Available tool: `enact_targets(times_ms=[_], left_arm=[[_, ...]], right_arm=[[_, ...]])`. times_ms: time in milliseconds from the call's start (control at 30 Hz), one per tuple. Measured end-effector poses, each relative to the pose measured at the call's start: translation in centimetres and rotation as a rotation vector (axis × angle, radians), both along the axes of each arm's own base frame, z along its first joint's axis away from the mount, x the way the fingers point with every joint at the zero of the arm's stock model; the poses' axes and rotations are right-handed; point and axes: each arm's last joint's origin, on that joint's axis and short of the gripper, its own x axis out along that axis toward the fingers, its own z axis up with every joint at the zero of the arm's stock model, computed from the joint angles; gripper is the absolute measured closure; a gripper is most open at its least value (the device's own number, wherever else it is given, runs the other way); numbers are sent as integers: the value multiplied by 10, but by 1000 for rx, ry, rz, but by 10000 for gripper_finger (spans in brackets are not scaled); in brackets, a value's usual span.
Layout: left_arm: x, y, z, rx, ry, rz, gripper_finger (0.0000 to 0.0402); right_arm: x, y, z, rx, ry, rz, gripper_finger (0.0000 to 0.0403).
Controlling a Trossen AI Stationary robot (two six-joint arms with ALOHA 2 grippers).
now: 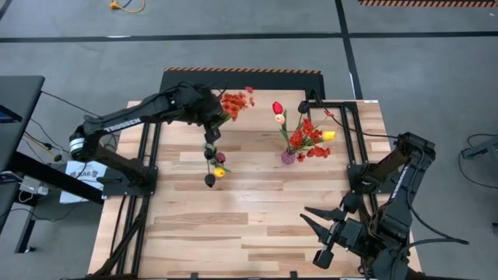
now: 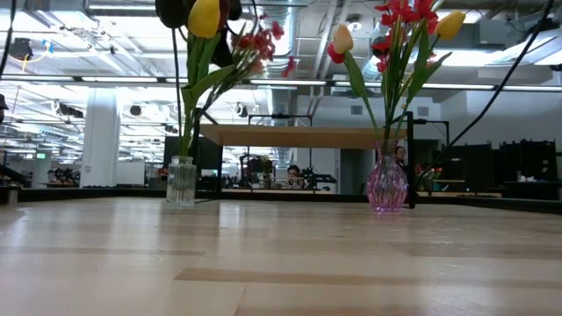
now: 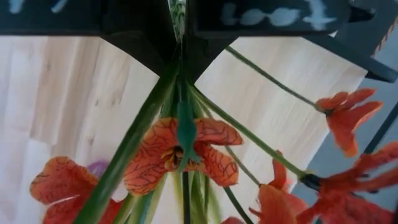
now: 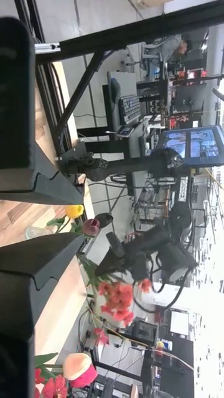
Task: Pick and place flowers into a vace then onto a shelf
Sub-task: Put the red flower into the transparent vase
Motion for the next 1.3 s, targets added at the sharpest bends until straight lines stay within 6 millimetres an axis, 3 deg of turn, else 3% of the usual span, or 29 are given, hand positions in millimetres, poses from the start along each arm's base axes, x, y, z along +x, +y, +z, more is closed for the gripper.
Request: enact_targets(times_ms=[433, 800, 1067, 1300], left_arm=[[-26, -12, 21, 41, -140, -8, 399], [-49, -21, 40, 94, -273, -14, 399], [-97, -34, -1, 177, -522, 5, 399], [-138, -48, 1, 253, -632, 43, 399]], right_arm=[[14, -8, 2, 41, -8, 7, 326], [14, -8, 3, 49, -13, 8, 326], [15, -9, 4, 50, -14, 4, 326], [16, -11, 5, 56, -18, -3, 326]])
